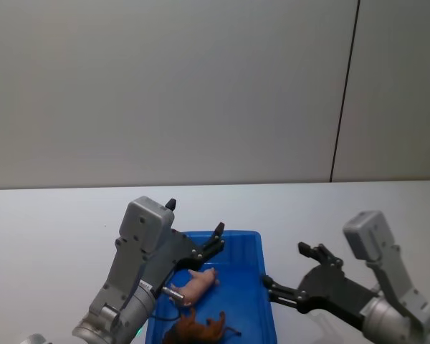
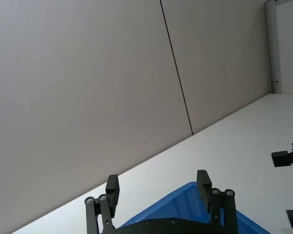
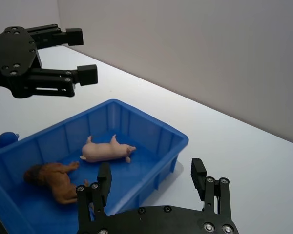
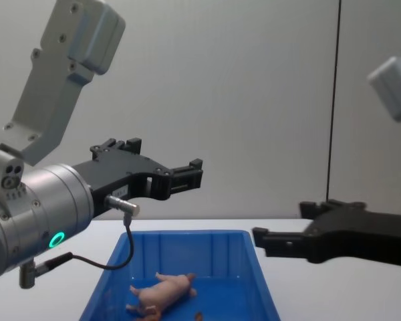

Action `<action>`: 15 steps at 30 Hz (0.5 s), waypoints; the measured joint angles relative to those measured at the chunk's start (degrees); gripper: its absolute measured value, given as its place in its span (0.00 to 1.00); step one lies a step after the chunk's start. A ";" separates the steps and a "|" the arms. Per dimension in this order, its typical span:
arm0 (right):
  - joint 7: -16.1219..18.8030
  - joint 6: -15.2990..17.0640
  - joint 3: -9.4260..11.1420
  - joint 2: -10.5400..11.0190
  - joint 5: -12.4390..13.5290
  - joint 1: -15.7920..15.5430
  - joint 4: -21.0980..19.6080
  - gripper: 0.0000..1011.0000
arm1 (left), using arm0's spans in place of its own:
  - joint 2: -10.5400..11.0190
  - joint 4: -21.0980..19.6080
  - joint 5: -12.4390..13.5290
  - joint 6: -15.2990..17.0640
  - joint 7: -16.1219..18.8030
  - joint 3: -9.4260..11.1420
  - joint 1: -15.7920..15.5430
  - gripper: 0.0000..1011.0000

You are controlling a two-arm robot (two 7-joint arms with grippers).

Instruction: Pick up the two dolls from the table and place them into the box.

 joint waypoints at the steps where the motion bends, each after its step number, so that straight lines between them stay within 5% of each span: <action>1: 0.02 -0.12 0.15 0.28 0.14 -0.21 -0.19 0.99 | 0.00 0.00 0.00 0.00 0.00 0.00 0.00 0.99; 15: 0.19 -1.42 1.68 3.28 1.53 -2.49 -2.21 0.99 | 1.16 -1.43 0.47 1.39 0.83 -0.41 1.10 0.99</action>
